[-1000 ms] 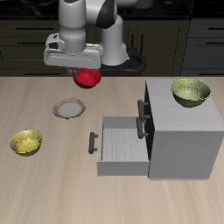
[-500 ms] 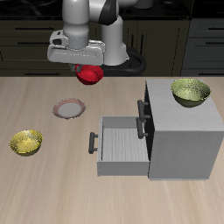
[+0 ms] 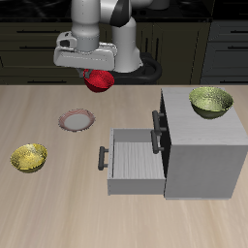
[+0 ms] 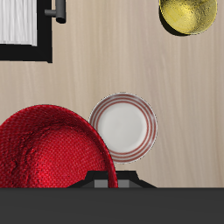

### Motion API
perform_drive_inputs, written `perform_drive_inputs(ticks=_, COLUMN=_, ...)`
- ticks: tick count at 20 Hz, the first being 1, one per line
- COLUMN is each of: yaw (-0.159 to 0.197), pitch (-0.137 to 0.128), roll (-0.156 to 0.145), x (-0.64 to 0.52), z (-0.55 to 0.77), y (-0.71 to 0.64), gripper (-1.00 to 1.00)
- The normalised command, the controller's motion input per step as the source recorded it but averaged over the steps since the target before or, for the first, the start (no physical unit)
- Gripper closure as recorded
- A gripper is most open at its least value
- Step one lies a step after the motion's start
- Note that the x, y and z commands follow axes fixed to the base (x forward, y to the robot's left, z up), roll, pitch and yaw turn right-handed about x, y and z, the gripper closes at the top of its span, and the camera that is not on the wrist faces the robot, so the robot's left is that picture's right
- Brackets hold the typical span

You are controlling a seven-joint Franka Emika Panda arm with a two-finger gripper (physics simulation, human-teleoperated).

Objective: Place the red bowl on the plate

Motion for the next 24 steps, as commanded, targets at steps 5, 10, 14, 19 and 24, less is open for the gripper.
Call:
perform_drive_inputs(ticks=5, yaw=-0.001, pitch=-0.041, roll=-0.042, x=-0.02, z=0.06, y=-0.28, gripper=1.0)
perform_drive_inputs(ticks=10, yaw=0.067, pitch=-0.075, roll=-0.01, x=0.03, z=-0.1, y=-0.11, gripper=1.0)
perform_drive_inputs(ticks=14, yaw=0.007, pitch=-0.021, roll=-0.014, x=0.02, z=-0.09, y=-0.13, gripper=1.0)
perform_drive_inputs(ticks=19, yaw=0.012, pitch=-0.014, roll=-0.038, x=0.02, z=-0.13, y=-0.2, gripper=1.0)
perform_drive_inputs(ticks=24, yaw=0.024, pitch=-0.006, roll=0.003, x=0.05, z=-0.13, y=-0.11, gripper=1.0)
